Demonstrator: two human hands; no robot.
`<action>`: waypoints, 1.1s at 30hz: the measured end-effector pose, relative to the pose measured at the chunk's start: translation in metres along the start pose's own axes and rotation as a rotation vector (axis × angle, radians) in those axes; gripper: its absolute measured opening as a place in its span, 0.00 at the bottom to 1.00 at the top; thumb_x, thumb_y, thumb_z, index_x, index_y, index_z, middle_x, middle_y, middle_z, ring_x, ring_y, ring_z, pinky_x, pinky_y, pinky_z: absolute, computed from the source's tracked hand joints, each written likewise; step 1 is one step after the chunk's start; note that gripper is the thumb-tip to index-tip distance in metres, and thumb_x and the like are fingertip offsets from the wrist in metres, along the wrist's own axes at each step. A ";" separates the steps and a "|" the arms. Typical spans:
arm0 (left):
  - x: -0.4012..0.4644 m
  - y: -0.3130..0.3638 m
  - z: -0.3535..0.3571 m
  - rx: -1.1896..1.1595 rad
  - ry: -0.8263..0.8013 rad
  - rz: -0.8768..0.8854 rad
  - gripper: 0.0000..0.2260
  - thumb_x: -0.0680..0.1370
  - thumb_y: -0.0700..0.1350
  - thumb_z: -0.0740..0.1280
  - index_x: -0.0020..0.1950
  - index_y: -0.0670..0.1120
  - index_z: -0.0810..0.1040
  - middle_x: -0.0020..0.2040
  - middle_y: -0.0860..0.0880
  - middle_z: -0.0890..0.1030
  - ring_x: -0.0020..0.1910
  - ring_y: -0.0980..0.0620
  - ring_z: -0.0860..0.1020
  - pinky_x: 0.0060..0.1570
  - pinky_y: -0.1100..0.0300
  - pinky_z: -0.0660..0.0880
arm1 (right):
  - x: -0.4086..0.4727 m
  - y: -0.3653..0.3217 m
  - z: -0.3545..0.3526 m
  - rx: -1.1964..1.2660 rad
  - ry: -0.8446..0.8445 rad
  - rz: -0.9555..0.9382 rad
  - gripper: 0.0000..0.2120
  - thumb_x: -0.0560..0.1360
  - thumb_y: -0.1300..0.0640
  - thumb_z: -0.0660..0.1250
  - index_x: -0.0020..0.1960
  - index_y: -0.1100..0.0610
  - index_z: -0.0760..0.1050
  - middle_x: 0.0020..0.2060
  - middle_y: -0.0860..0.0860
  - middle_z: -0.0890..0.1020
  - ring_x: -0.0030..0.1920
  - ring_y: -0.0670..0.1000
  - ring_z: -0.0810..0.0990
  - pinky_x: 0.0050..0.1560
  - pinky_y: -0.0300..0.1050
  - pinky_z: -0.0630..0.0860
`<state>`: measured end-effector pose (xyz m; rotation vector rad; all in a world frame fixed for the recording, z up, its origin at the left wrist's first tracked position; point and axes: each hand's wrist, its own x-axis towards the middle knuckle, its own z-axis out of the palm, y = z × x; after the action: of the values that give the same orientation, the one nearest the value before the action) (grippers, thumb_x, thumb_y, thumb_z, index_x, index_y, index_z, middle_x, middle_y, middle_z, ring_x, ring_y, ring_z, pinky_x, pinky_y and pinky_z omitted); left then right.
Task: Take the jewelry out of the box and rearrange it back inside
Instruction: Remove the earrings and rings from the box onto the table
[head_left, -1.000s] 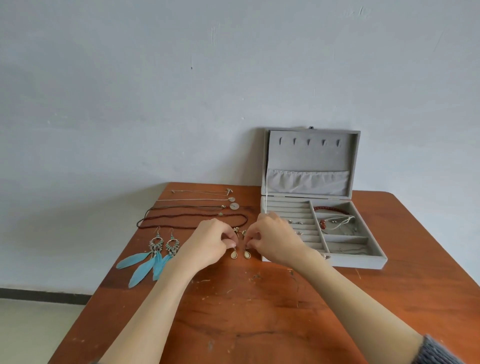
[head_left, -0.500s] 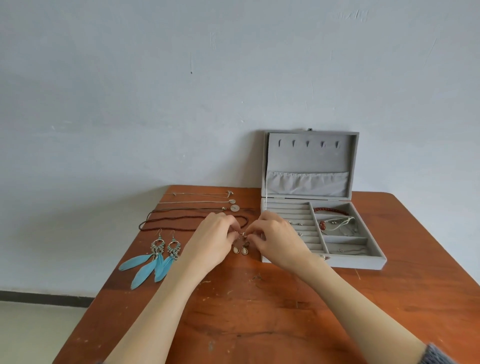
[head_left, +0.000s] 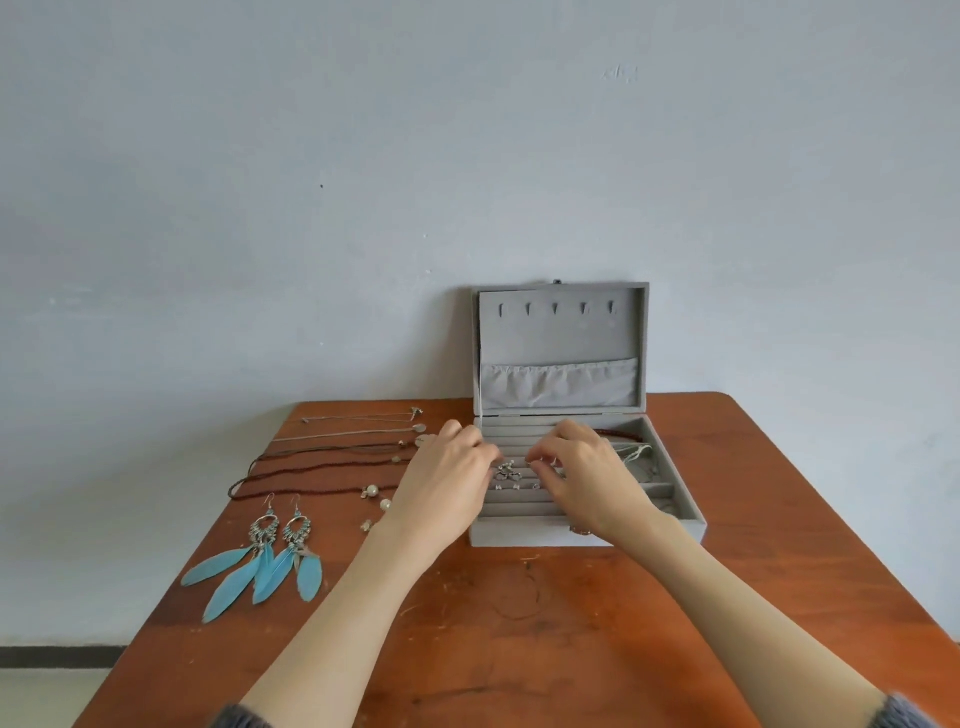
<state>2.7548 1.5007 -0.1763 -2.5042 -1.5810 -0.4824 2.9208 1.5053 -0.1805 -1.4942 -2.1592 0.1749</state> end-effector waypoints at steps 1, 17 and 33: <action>0.003 0.001 0.004 0.002 -0.010 -0.011 0.14 0.81 0.46 0.58 0.64 0.47 0.74 0.57 0.50 0.76 0.58 0.51 0.68 0.55 0.58 0.69 | 0.002 0.003 0.002 -0.014 -0.008 0.005 0.10 0.77 0.57 0.62 0.55 0.55 0.80 0.51 0.53 0.77 0.55 0.54 0.74 0.56 0.50 0.71; 0.019 0.004 0.019 -0.088 -0.026 -0.131 0.12 0.80 0.46 0.60 0.59 0.47 0.79 0.52 0.49 0.77 0.54 0.50 0.68 0.49 0.60 0.67 | 0.020 0.008 0.017 -0.057 -0.079 -0.001 0.14 0.78 0.54 0.59 0.60 0.46 0.77 0.52 0.51 0.73 0.58 0.53 0.68 0.56 0.47 0.61; 0.035 0.010 0.004 -0.245 -0.191 -0.342 0.08 0.76 0.43 0.65 0.51 0.45 0.83 0.50 0.46 0.83 0.49 0.47 0.79 0.51 0.53 0.76 | 0.022 0.007 0.018 -0.001 -0.054 0.045 0.09 0.77 0.53 0.62 0.52 0.52 0.80 0.50 0.51 0.76 0.57 0.52 0.70 0.54 0.47 0.60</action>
<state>2.7783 1.5276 -0.1676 -2.5198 -2.1631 -0.5181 2.9120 1.5305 -0.1916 -1.5557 -2.1689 0.2323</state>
